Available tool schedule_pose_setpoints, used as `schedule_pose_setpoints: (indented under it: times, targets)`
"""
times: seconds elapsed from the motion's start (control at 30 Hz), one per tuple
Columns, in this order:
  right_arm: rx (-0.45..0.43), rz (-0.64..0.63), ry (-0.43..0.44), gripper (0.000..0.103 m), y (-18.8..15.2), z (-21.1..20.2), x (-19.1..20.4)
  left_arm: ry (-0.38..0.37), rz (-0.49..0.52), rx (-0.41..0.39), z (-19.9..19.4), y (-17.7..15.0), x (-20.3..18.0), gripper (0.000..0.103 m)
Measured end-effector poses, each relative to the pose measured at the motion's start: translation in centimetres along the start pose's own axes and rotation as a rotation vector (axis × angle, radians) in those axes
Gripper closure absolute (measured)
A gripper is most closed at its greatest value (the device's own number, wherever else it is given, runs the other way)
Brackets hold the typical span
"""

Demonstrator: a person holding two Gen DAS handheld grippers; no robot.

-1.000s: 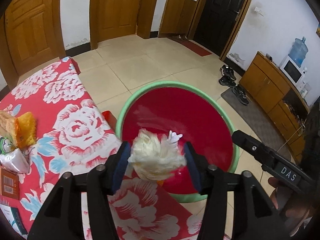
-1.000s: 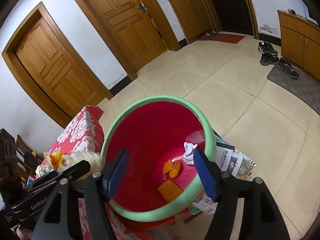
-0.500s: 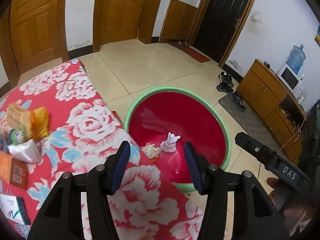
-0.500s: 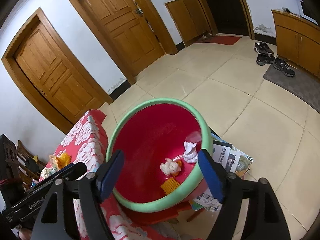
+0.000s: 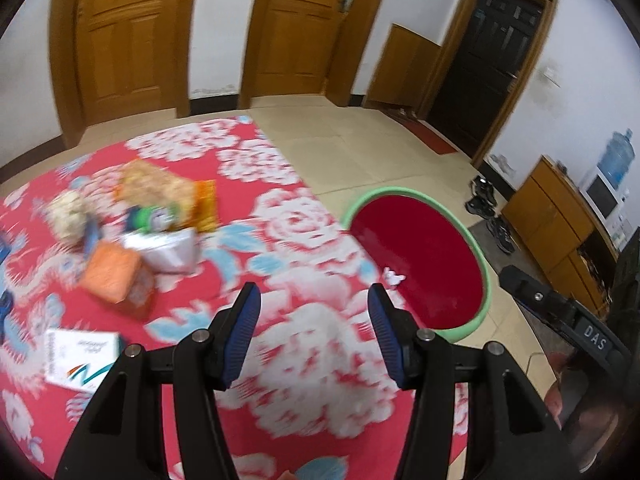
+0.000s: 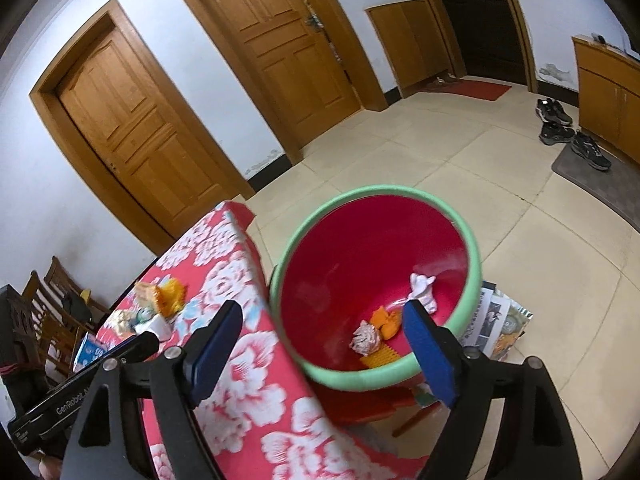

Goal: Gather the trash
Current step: 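Move both tools back over the table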

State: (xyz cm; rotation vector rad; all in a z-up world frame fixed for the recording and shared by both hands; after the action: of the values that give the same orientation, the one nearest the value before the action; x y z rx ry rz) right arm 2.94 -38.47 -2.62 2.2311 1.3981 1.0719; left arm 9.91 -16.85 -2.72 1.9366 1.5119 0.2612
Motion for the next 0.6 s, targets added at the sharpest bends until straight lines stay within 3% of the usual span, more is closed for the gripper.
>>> schedule_pose_setpoints:
  times: [0.27, 0.6]
  targets:
    - [0.034, -0.051, 0.032, 0.016, -1.5, 0.4, 3.1, 0.081, -0.077, -0.030, -1.9, -0.6, 5.6, 0.047]
    - [0.066, -0.070, 0.026, 0.013, -2.7, 1.1, 4.6, 0.192, -0.119, -0.008, -1.4, -0.6, 10.7, 0.047]
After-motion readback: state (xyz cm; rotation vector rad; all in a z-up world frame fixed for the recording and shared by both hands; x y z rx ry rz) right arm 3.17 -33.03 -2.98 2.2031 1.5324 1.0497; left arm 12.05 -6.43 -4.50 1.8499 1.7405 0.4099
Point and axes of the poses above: each gripper's, at about its wrist camera, not at the fingertips, and z roughly the way its jaws point, x to its left, y to its top, the point moved 6 cm from there along z, roughly the way its jaws point, and after that the axes turned 3 degrees about x, right-handed, at the moved point
